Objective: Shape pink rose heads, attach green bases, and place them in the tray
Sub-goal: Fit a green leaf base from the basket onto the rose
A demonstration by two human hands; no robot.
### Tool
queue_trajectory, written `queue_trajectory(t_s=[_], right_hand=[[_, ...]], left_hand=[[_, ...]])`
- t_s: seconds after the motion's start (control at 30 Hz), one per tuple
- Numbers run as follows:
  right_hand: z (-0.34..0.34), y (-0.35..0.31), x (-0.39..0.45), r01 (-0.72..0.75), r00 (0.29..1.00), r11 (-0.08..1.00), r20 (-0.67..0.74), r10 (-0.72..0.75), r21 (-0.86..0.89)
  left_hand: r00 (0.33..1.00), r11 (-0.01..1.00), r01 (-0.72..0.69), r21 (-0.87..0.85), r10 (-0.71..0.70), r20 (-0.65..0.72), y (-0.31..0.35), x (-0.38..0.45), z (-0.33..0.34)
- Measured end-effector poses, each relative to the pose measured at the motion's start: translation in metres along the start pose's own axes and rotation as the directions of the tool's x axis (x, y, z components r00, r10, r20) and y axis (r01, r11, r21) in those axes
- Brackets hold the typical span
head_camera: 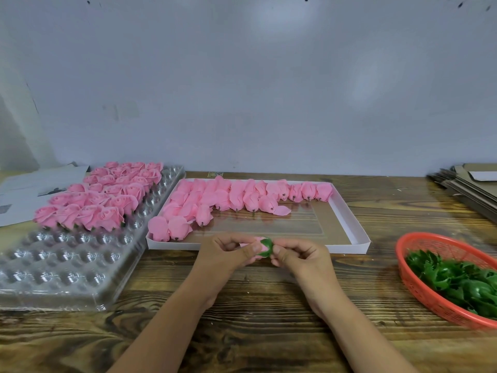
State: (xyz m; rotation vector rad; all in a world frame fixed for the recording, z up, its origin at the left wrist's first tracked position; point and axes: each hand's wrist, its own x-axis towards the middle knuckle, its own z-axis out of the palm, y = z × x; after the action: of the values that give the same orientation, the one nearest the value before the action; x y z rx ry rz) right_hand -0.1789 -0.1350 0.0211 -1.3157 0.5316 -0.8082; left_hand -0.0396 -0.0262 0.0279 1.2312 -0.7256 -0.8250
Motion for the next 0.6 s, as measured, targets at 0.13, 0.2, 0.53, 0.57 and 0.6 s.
queue_trajectory(t_s=[0.13, 0.2, 0.53, 0.57, 0.6], right_hand=[[-0.0012, 0.0010, 0.0001, 0.018, 1.000, 0.999, 0.019, -0.017, -0.046], [-0.0017, 0.0020, 0.0003, 0.023, 0.999, 0.998, 0.028, -0.021, -0.060], [-0.0017, 0.0066, 0.0018, 0.015, 0.999, 0.995, 0.049, -0.010, -0.096], [-0.0015, 0.0065, 0.0019, 0.001, 0.999, 0.995, 0.053, 0.004, -0.095], [-0.0015, 0.0056, 0.0019, -0.009, 0.998, 0.996, 0.056, 0.015, -0.093]], left_hand=[[1.000, 1.000, 0.007, 0.012, -0.007, 0.010, -0.0014, 0.0007, -0.0017], [1.000, 1.000, 0.011, 0.028, -0.011, 0.016, -0.0012, 0.0011, -0.0026], [1.000, 0.997, -0.020, 0.076, 0.019, 0.017, -0.0013, 0.0007, -0.0008], [0.999, 0.996, -0.031, 0.089, 0.030, 0.016, -0.0013, 0.0005, -0.0001], [0.999, 0.994, -0.042, 0.106, 0.041, 0.013, -0.0007, 0.0000, 0.0004]])
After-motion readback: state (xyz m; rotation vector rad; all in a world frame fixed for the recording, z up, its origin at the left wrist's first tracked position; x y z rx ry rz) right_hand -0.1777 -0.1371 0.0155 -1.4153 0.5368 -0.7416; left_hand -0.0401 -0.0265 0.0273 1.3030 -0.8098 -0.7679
